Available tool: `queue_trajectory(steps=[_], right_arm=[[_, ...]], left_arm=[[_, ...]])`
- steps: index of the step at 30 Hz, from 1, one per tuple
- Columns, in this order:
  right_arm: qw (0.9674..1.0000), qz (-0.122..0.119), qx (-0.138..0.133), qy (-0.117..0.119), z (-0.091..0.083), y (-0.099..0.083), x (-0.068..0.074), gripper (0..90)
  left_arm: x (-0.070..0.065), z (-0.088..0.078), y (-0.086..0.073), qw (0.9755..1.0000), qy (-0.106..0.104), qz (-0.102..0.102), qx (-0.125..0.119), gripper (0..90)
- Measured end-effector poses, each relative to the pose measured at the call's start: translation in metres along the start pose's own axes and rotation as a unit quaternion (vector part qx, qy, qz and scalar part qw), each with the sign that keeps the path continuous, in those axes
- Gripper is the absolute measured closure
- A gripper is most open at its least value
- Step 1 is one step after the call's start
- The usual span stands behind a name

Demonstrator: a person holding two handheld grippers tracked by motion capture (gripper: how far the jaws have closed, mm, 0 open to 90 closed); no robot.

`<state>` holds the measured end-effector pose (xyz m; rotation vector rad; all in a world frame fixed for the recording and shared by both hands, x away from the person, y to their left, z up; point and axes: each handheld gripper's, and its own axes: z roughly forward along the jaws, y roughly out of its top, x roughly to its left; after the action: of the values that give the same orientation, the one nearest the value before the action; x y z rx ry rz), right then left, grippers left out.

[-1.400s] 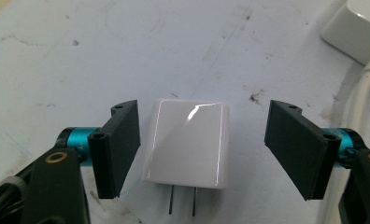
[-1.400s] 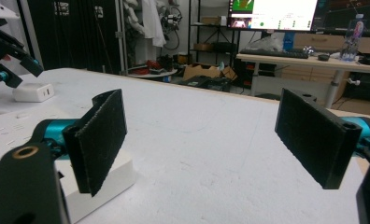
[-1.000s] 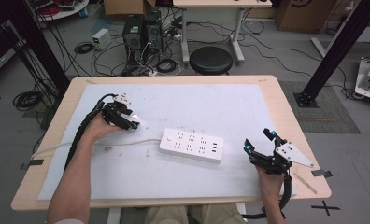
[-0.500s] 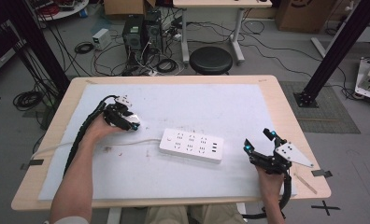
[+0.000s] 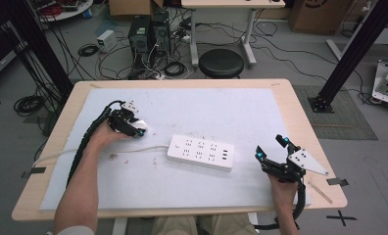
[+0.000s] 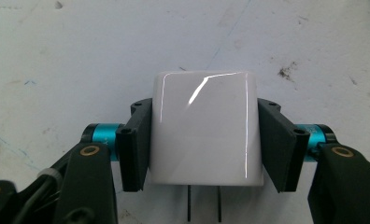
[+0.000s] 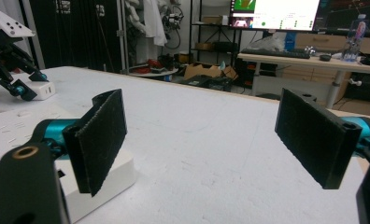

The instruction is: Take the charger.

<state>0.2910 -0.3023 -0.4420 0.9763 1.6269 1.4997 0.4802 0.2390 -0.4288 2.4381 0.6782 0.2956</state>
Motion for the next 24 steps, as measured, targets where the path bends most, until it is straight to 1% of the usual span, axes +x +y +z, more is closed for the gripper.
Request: queue_trajectory(steps=[1, 4, 5, 8, 10, 11, 13, 14, 15, 18, 20, 21, 23, 24], right_arm=[[1.0000, -0.005, -0.002, 0.001, 0.000, 0.000, 0.000, 17.0], [1.0000, -0.005, -0.002, 0.000, 0.000, 0.000, -0.001, 17.0], [1.0000, -0.006, -0.003, 0.001, 0.001, 0.000, -0.001, 17.0], [1.0000, -0.006, -0.002, 0.000, 0.000, 0.000, -0.001, 17.0], [1.0000, -0.006, -0.002, 0.000, 0.001, 0.000, -0.001, 17.0], [1.0000, -0.001, 0.000, -0.001, 0.000, 0.000, 0.000, 17.0], [1.0000, 0.000, 0.001, -0.001, 0.000, 0.000, 0.000, 17.0], [1.0000, 0.000, 0.000, -0.001, 0.000, 0.000, 0.000, 17.0], [1.0000, -0.006, -0.003, 0.001, 0.001, 0.000, -0.001, 17.0], [1.0000, -0.004, -0.002, 0.000, 0.000, 0.000, 0.000, 17.0], [1.0000, -0.006, -0.002, 0.000, 0.001, 0.000, -0.001, 17.0], [1.0000, -0.006, -0.002, 0.000, 0.001, 0.000, -0.001, 17.0], [1.0000, -0.006, -0.002, 0.000, 0.001, 0.000, -0.001, 17.0], [1.0000, -0.003, 0.000, 0.001, 0.000, 0.000, 0.000, 17.0]], left_arm=[[0.000, 0.000, 0.000, 1.0000, 0.000, -0.002, -0.002, 42.0], [0.000, 0.001, -0.001, 1.0000, 0.001, -0.003, -0.006, 42.1], [0.000, 0.000, -0.001, 1.0000, 0.000, 0.002, -0.002, 42.1], [0.000, 0.000, -0.001, 1.0000, 0.000, 0.002, -0.004, 42.1], [-0.001, -0.001, -0.002, 1.0000, 0.003, -0.003, -0.007, 42.1], [-0.001, -0.002, -0.002, 0.9999, 0.004, -0.006, -0.008, 42.3], [-0.002, -0.003, -0.002, 0.9996, 0.004, -0.018, -0.021, 42.4], [-0.001, -0.004, -0.002, 0.9998, 0.006, -0.008, -0.014, 42.4], [-0.002, -0.005, -0.001, 0.9998, 0.009, -0.009, -0.018, 42.4], [-0.004, -0.008, -0.001, 0.9995, 0.015, -0.010, -0.028, 42.4], [-0.003, -0.009, -0.001, 0.9995, 0.013, -0.011, -0.028, 42.5], [-0.005, -0.010, -0.001, 0.9990, 0.015, -0.022, -0.036, 42.5], [-0.006, -0.013, 0.000, 0.9989, 0.015, -0.026, -0.036, 42.4], [-0.006, -0.014, 0.000, 0.9988, 0.015, -0.027, -0.037, 42.4]])
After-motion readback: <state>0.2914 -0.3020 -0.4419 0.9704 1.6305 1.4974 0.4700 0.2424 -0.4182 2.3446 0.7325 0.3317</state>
